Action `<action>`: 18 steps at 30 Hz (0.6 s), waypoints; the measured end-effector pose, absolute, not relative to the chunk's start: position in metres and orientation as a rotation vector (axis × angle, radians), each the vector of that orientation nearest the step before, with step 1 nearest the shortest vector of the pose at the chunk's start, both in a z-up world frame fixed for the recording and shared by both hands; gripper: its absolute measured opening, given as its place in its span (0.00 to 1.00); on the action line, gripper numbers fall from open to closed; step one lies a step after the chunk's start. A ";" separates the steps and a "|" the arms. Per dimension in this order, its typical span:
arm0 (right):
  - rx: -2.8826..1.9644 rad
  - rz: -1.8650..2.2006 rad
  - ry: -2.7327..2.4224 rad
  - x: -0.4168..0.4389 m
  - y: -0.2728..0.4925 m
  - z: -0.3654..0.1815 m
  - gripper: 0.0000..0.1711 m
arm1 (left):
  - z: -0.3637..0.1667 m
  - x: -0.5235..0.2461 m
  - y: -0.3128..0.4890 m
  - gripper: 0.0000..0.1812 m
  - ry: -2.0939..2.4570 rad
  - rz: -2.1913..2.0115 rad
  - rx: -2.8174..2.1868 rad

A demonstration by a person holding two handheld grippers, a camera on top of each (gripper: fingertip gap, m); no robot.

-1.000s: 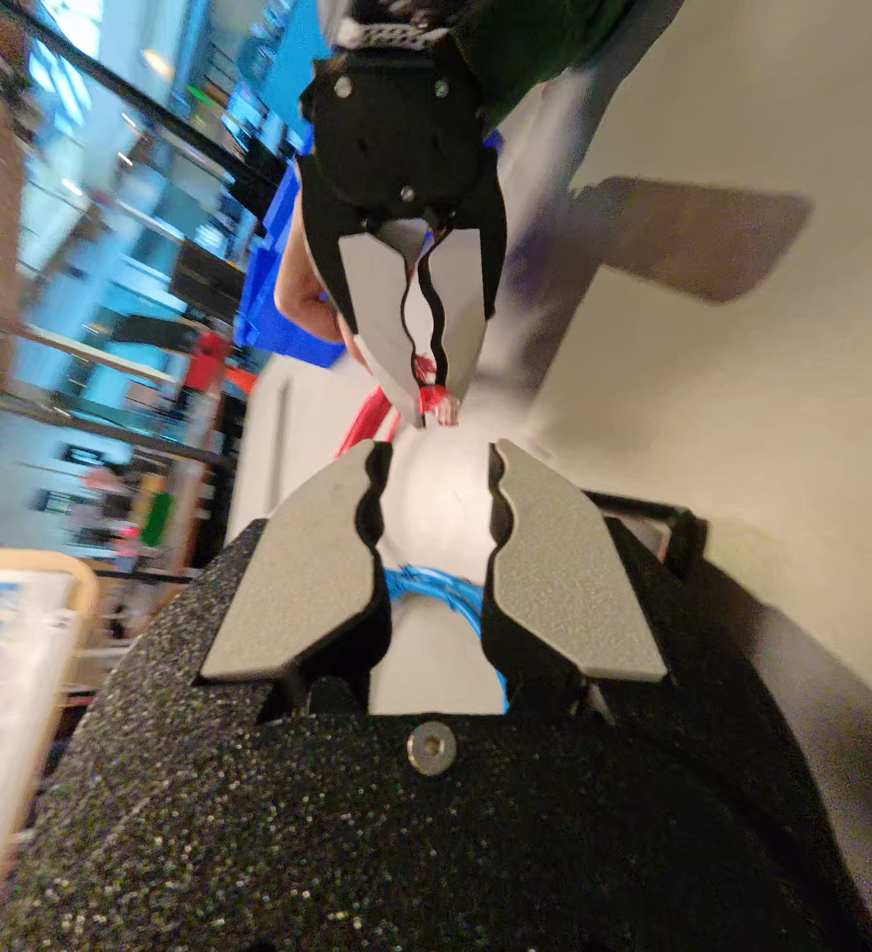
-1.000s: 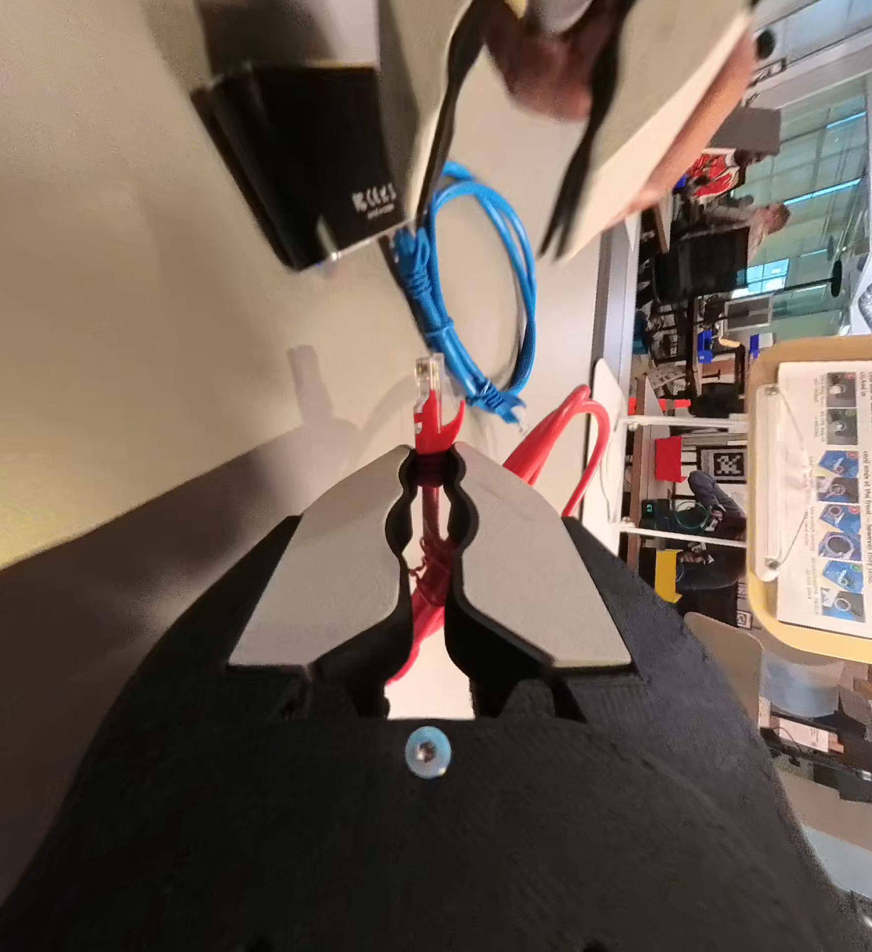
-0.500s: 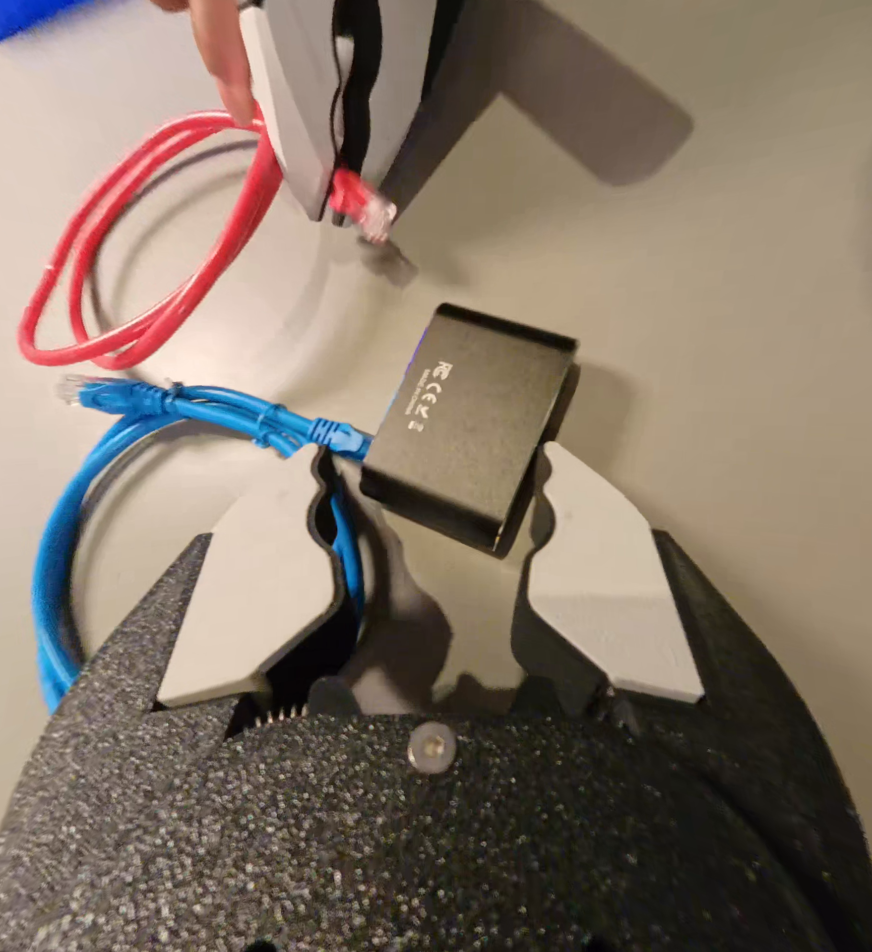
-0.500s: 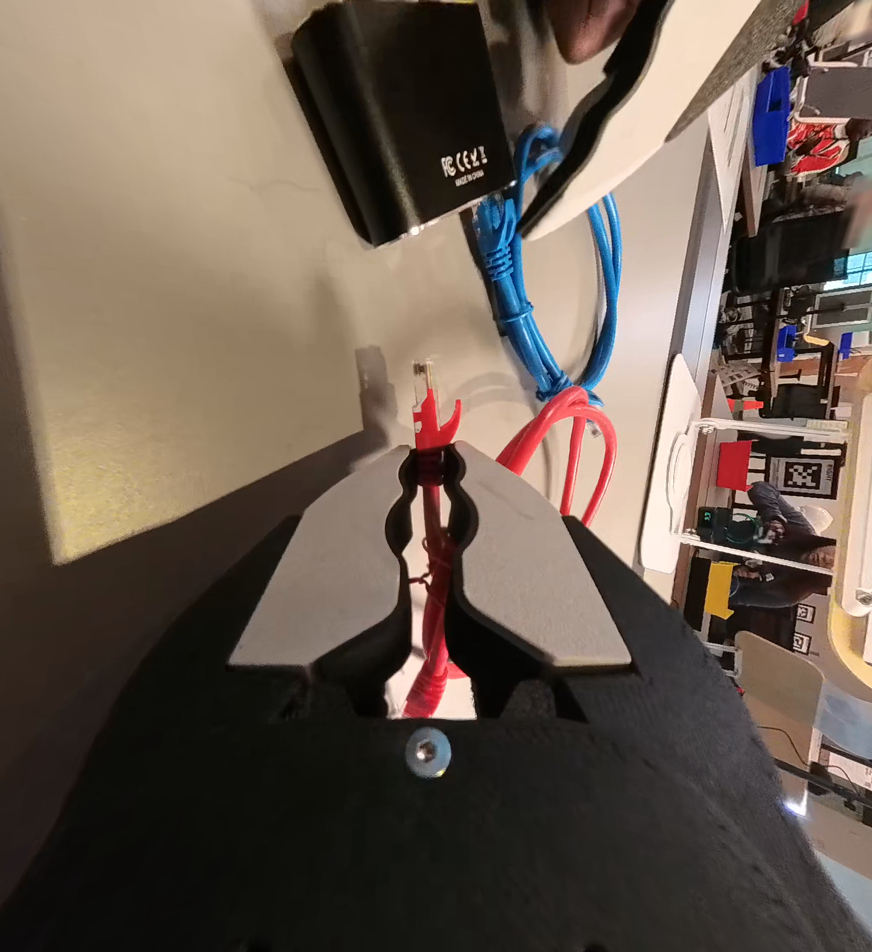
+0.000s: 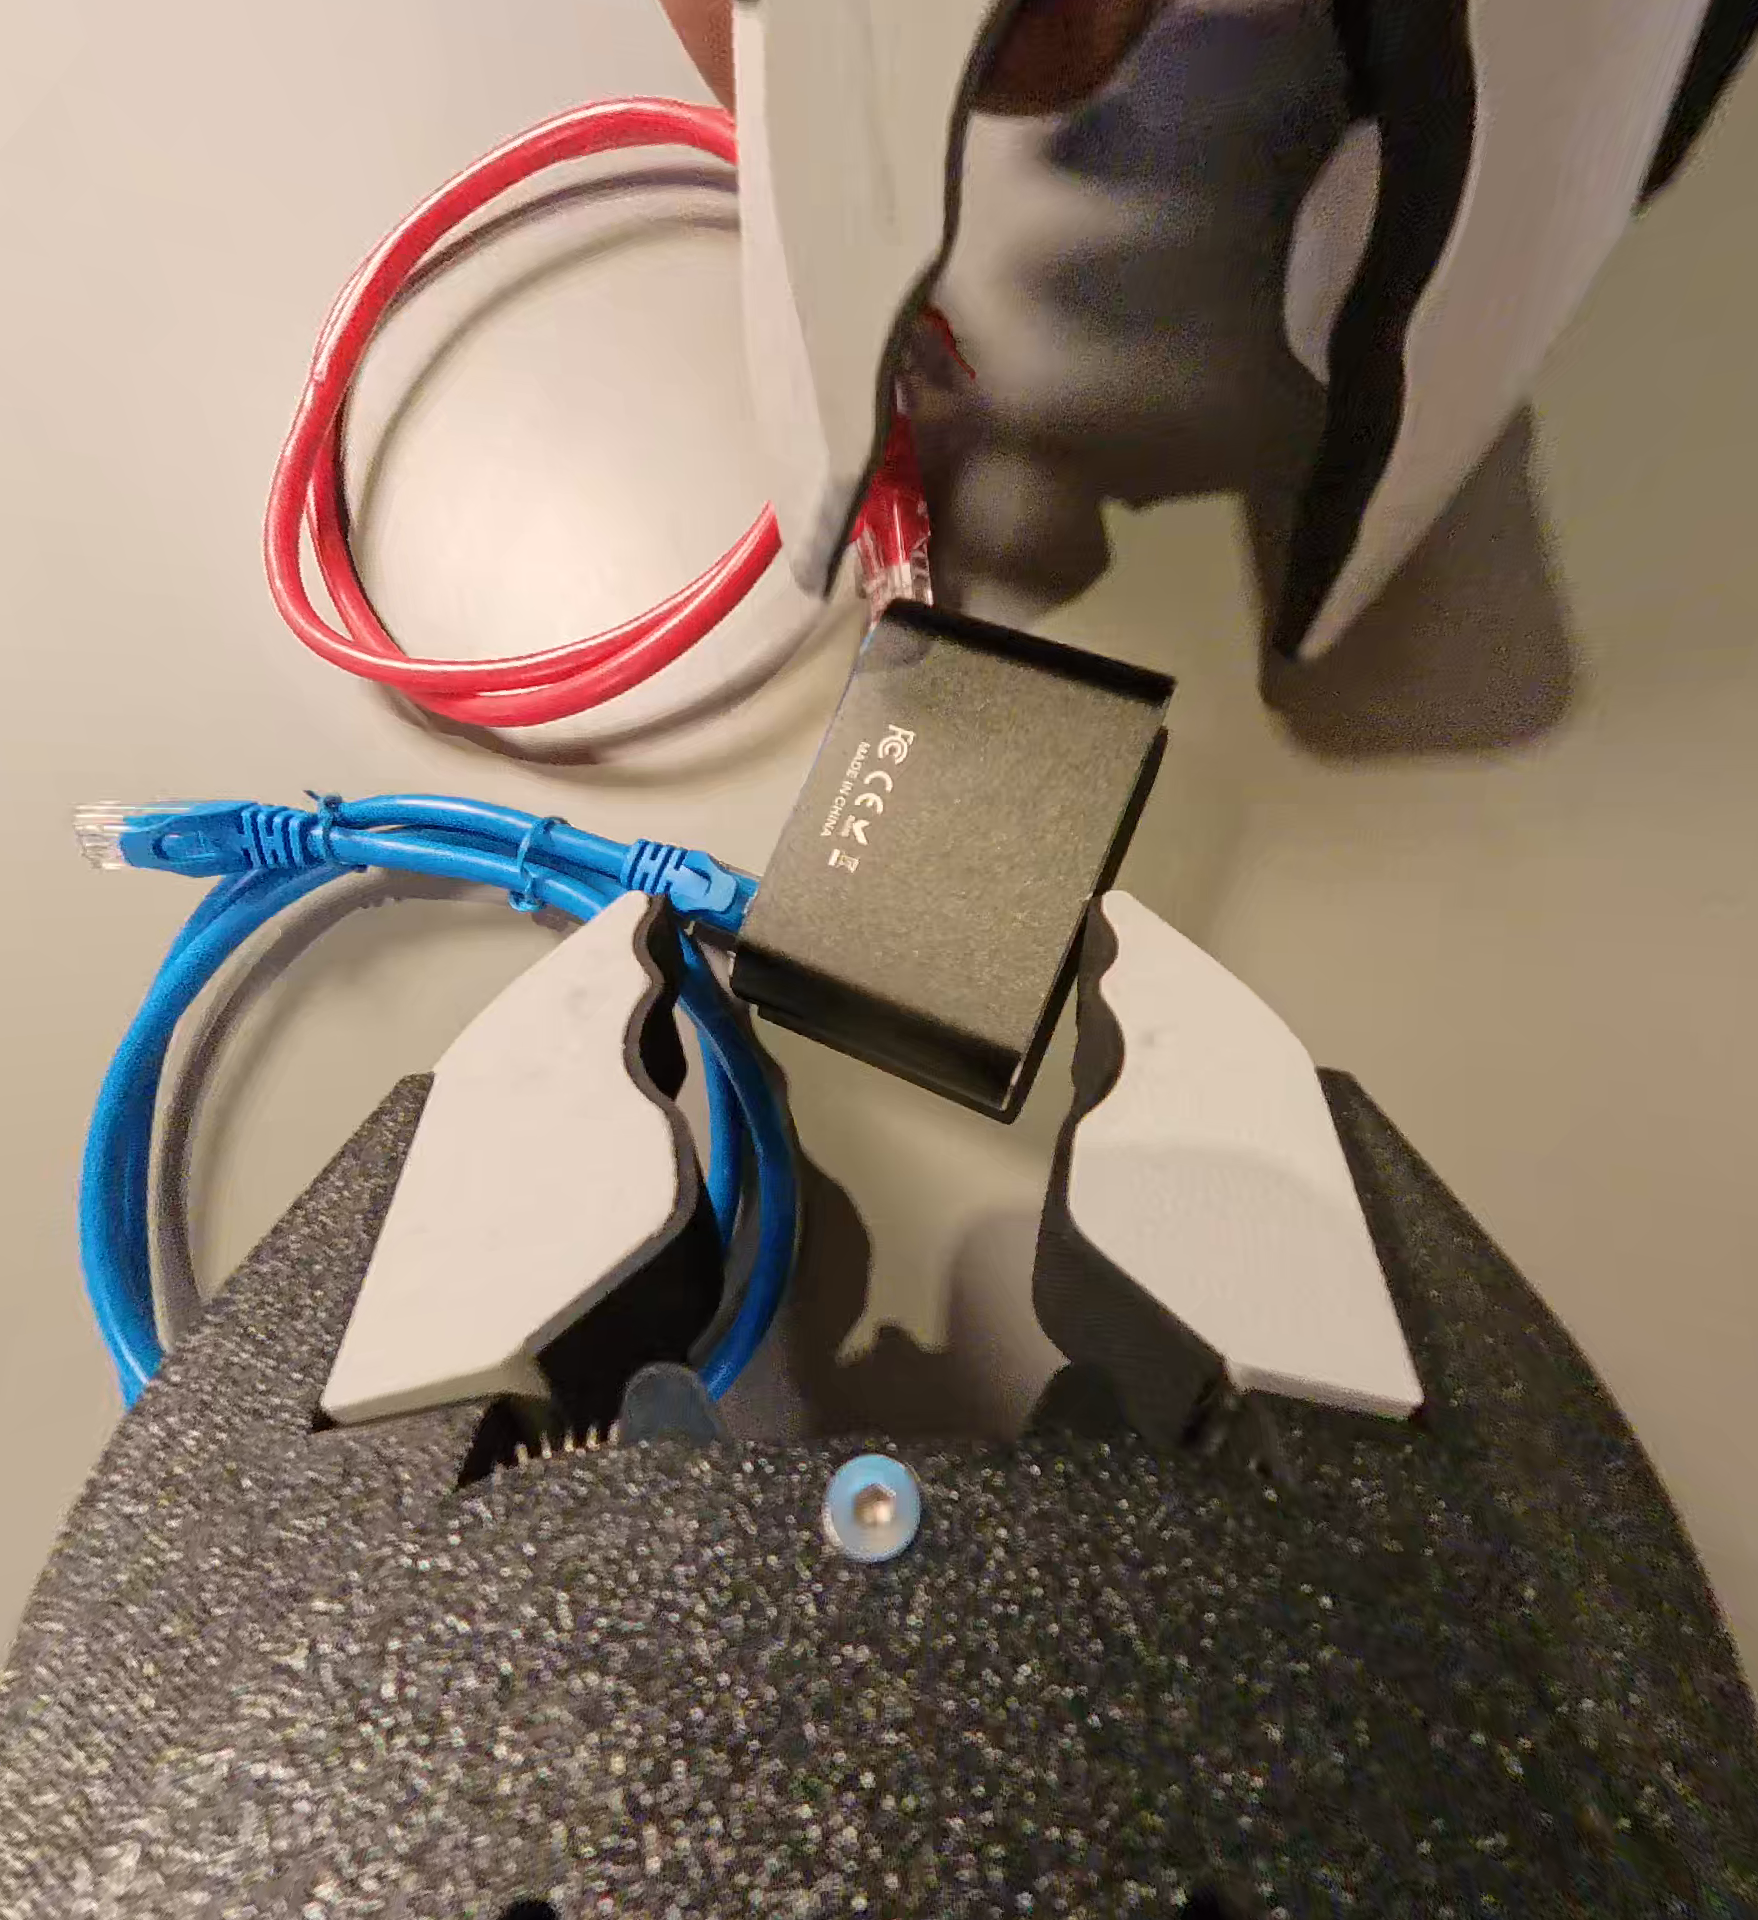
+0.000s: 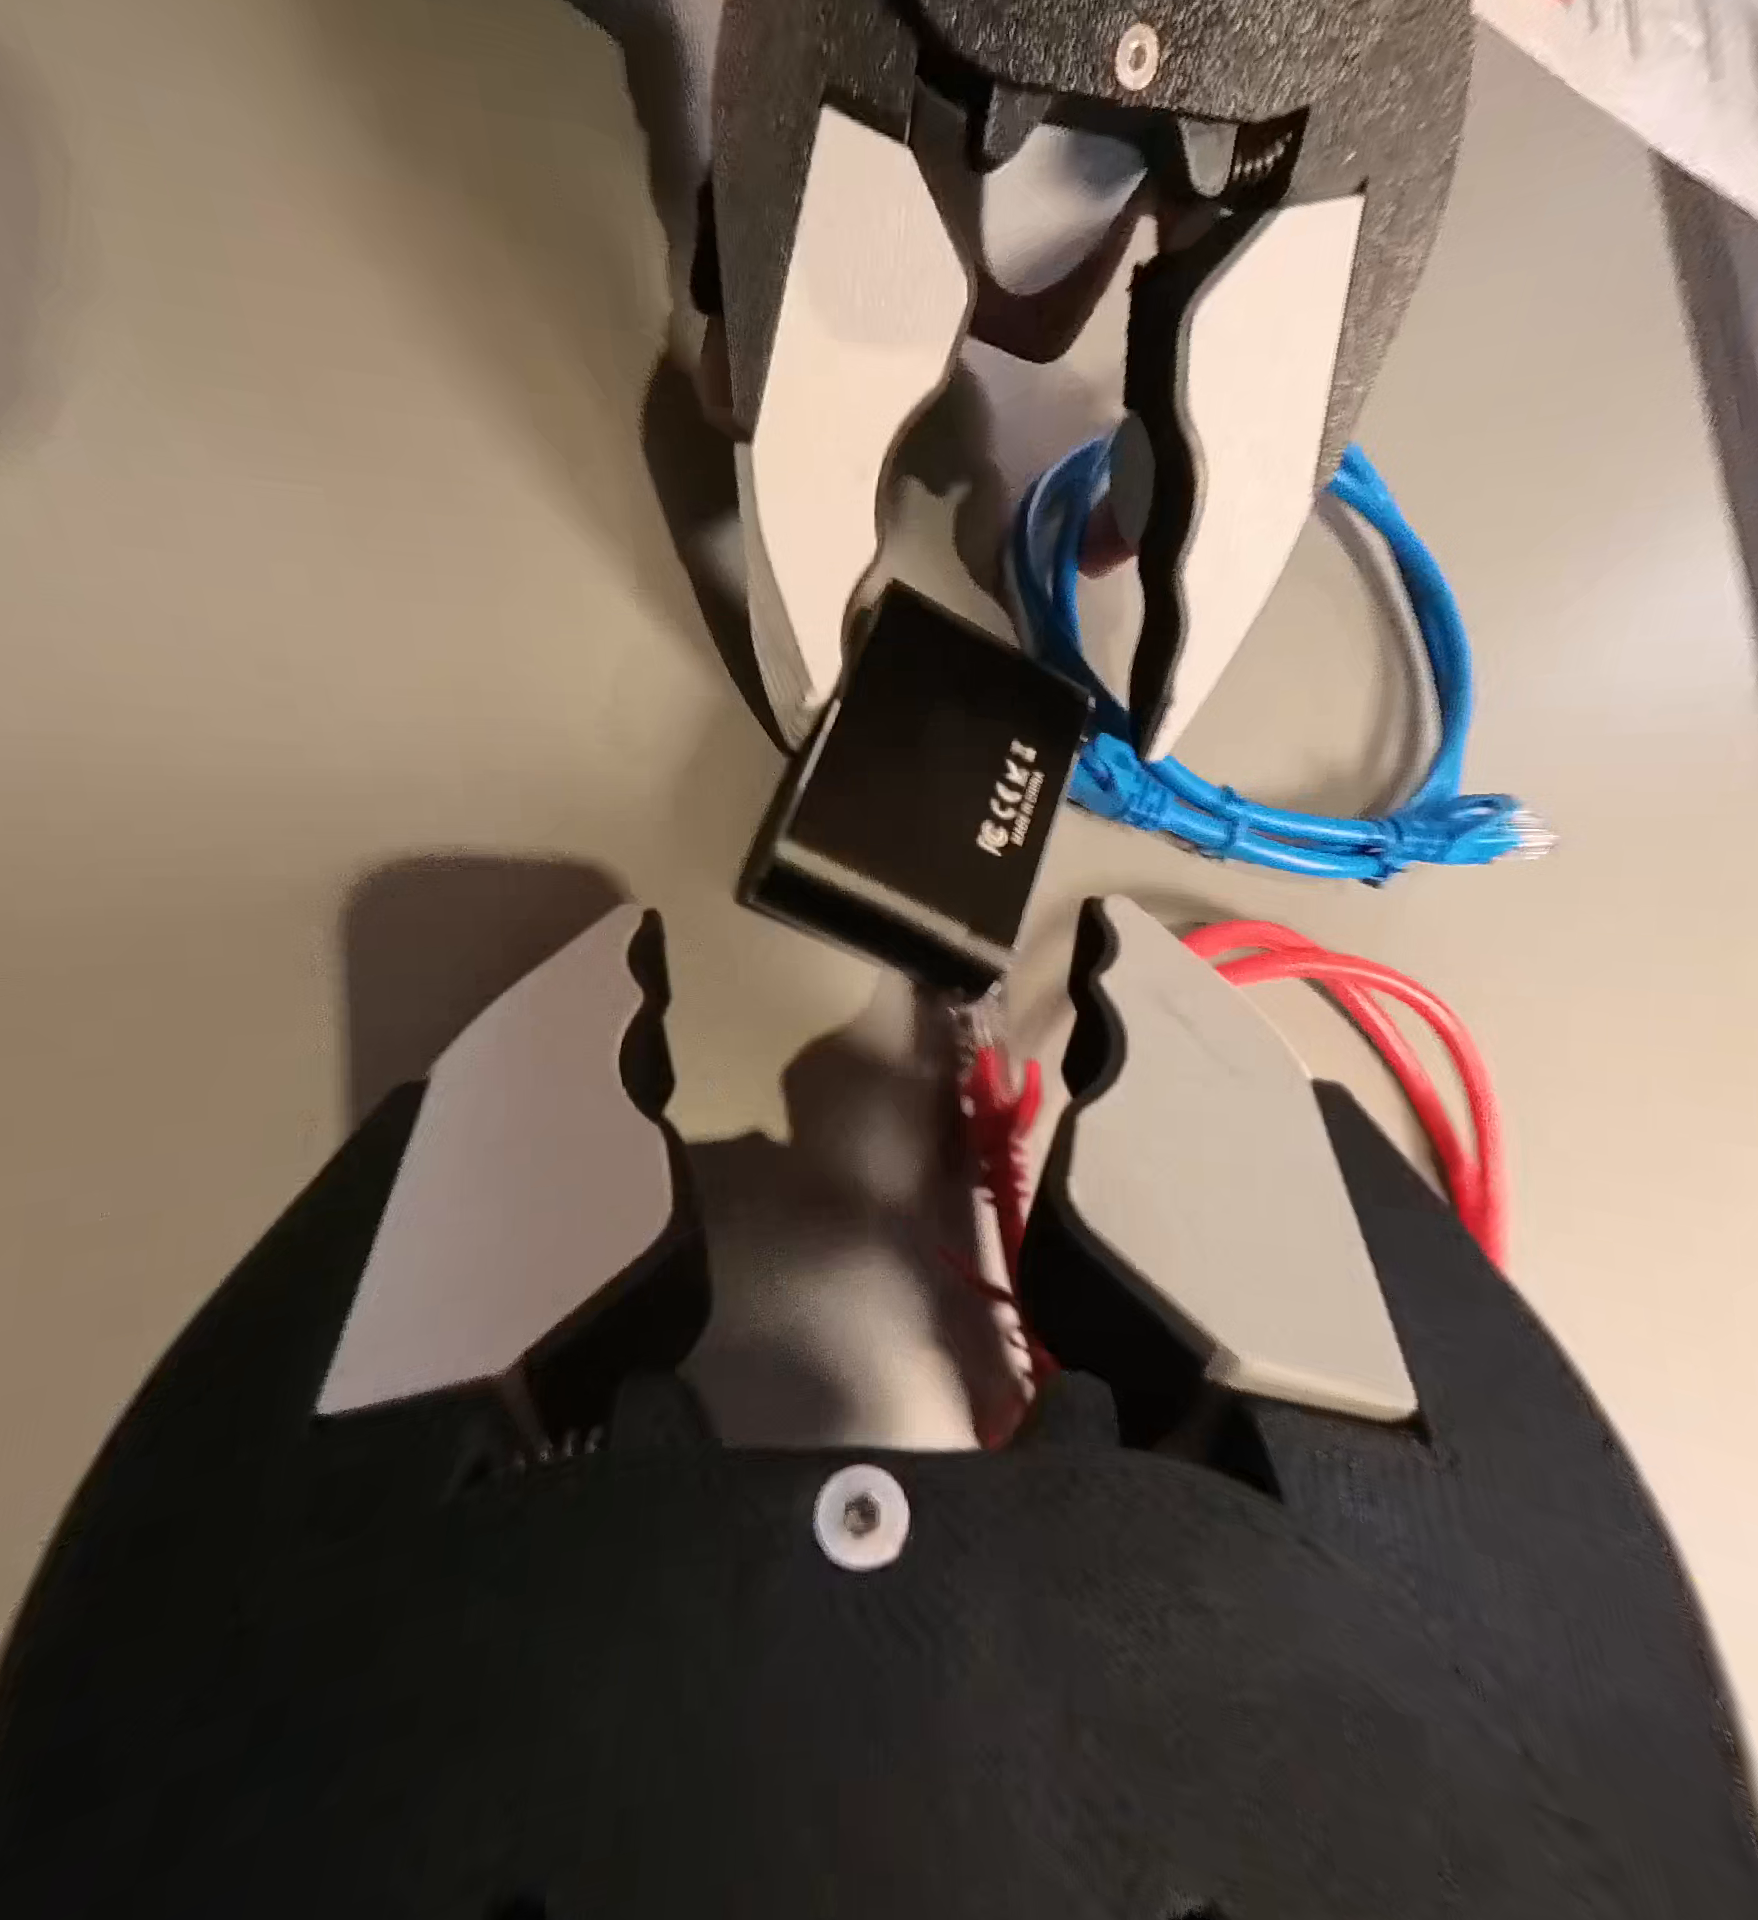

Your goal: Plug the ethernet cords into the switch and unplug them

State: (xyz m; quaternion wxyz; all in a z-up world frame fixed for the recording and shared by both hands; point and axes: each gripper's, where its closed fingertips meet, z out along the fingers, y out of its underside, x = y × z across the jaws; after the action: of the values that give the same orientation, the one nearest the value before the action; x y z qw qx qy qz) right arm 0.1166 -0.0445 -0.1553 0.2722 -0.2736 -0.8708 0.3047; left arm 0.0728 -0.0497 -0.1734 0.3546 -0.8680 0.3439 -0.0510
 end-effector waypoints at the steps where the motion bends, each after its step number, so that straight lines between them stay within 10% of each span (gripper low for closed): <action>1: -0.777 0.834 -2.359 0.115 -0.048 -0.159 0.44 | -0.173 0.073 -0.049 0.41 0.877 -0.126 -2.249; 18: -0.924 0.727 -2.418 0.102 -0.052 -0.173 0.35 | -0.173 0.082 -0.054 0.40 0.741 -0.069 -2.280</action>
State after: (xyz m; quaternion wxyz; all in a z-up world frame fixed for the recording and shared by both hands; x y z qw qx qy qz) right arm 0.1022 -0.0518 -0.1725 0.2247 -0.3350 -0.8763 0.2635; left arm 0.0819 -0.0537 -0.1727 0.3632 -0.8858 0.2877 -0.0268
